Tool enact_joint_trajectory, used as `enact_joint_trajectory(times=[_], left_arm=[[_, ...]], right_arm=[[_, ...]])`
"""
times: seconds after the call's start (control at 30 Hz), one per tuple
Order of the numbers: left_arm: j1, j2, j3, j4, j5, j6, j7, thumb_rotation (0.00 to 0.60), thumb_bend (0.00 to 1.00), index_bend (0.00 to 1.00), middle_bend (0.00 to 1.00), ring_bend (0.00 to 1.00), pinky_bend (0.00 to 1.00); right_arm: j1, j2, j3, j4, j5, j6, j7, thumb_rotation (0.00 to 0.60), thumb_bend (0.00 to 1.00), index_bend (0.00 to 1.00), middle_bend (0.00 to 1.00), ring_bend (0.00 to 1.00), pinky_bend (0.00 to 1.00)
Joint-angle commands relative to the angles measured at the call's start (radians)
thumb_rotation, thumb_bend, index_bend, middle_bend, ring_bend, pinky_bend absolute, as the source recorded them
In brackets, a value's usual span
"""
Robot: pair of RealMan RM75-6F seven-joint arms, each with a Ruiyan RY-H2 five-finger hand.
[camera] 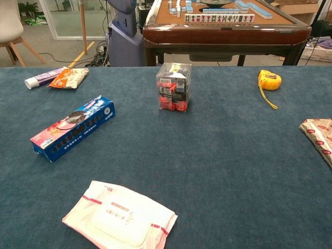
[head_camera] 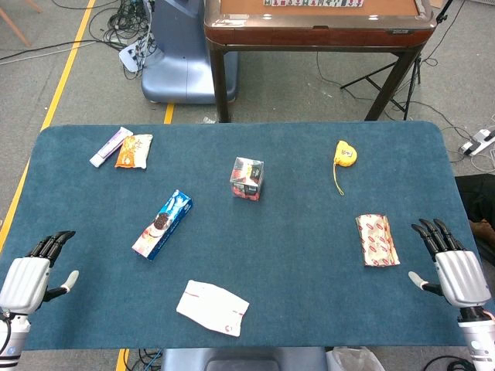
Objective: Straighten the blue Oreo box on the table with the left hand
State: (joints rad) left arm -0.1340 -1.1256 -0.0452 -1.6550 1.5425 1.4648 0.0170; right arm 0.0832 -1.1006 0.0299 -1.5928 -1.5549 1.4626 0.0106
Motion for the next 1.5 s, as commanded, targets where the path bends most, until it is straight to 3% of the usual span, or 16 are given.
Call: enact_joint_trajectory(times=[0.03, 0.27, 0.47, 0.73, 1.0, 1.23, 1.5], left_arm=[[-0.028, 0.006, -0.014, -0.026, -0.017, -0.041, -0.027, 0.600, 0.13, 0.16, 0.17, 0.19, 0.41], [-0.092, 0.025, -0.044, -0.086, -0.100, -0.159, -0.017, 0.600, 0.01, 0.19, 0.18, 0.19, 0.33], [-0.160, 0.025, -0.081, -0.112, -0.224, -0.282, 0.020, 0.600, 0.00, 0.23, 0.18, 0.19, 0.33], [-0.240, 0.011, -0.110, -0.123, -0.309, -0.394, 0.034, 0.600, 0.00, 0.25, 0.19, 0.19, 0.33], [-0.305, -0.023, -0.124, -0.135, -0.420, -0.453, 0.121, 0.600, 0.00, 0.26, 0.20, 0.19, 0.33], [-0.377, -0.090, -0.128, -0.096, -0.584, -0.495, 0.251, 0.600, 0.00, 0.24, 0.20, 0.19, 0.33], [-0.450, -0.156, -0.129, -0.064, -0.714, -0.494, 0.364, 0.600, 0.00, 0.23, 0.20, 0.19, 0.33]], right_arm=[[0.000, 0.001, 0.001, 0.000, 0.001, 0.000, -0.001, 0.600, 0.15, 0.16, 0.11, 0.02, 0.33], [0.004, 0.005, 0.003, -0.005, 0.003, -0.002, 0.000, 0.600, 0.15, 0.17, 0.11, 0.02, 0.33], [0.006, 0.015, 0.007, -0.012, 0.003, 0.000, 0.006, 0.600, 0.15, 0.18, 0.11, 0.02, 0.33], [0.010, 0.027, 0.010, -0.020, 0.006, -0.004, 0.009, 0.600, 0.15, 0.18, 0.12, 0.02, 0.33], [0.002, 0.054, 0.012, -0.048, 0.044, -0.017, -0.020, 0.600, 0.15, 0.18, 0.13, 0.02, 0.31], [-0.012, 0.076, 0.011, -0.063, 0.042, 0.003, -0.010, 0.600, 0.15, 0.18, 0.13, 0.02, 0.31], [-0.020, 0.092, 0.013, -0.061, 0.039, 0.016, 0.023, 0.600, 0.15, 0.18, 0.14, 0.02, 0.31]])
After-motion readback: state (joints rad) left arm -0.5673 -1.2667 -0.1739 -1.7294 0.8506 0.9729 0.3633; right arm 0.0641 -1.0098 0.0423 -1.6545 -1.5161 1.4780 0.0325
